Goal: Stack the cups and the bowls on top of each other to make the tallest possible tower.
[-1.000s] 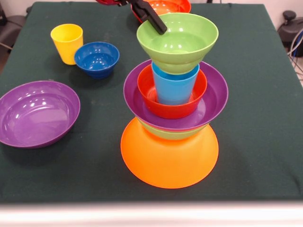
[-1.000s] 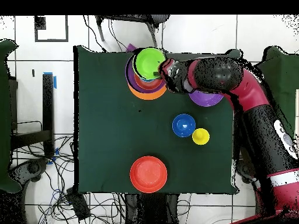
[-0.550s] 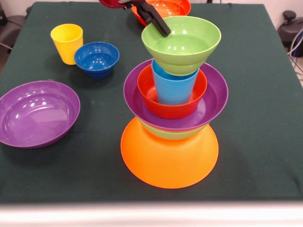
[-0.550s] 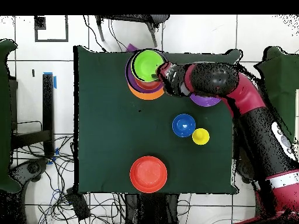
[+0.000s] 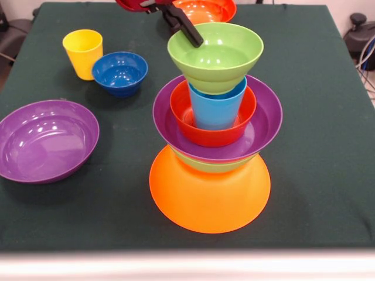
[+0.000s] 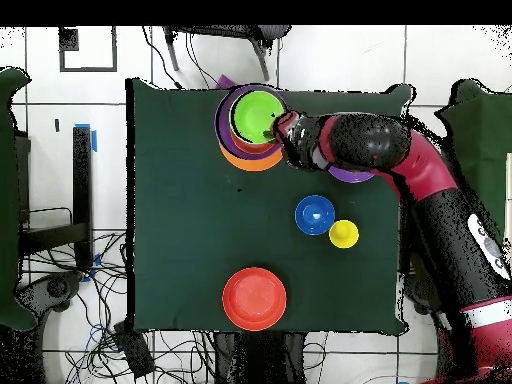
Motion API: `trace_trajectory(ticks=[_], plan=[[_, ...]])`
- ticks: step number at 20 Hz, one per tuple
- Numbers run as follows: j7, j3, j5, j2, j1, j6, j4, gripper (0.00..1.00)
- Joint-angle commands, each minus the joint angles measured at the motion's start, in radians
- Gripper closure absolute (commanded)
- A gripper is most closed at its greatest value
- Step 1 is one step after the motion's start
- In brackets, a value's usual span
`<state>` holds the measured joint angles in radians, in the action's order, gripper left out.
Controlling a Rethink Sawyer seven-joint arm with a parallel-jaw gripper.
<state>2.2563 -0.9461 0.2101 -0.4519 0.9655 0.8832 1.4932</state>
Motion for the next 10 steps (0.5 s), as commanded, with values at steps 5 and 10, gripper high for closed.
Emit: trace_trajectory(ticks=[5, 10], plan=[[-0.224, -0.01, 0.071, 0.026, -0.009, -0.032, 0.038, 1.0], [-0.221, -0.012, 0.07, 0.031, -0.01, -0.031, 0.039, 1.0]])
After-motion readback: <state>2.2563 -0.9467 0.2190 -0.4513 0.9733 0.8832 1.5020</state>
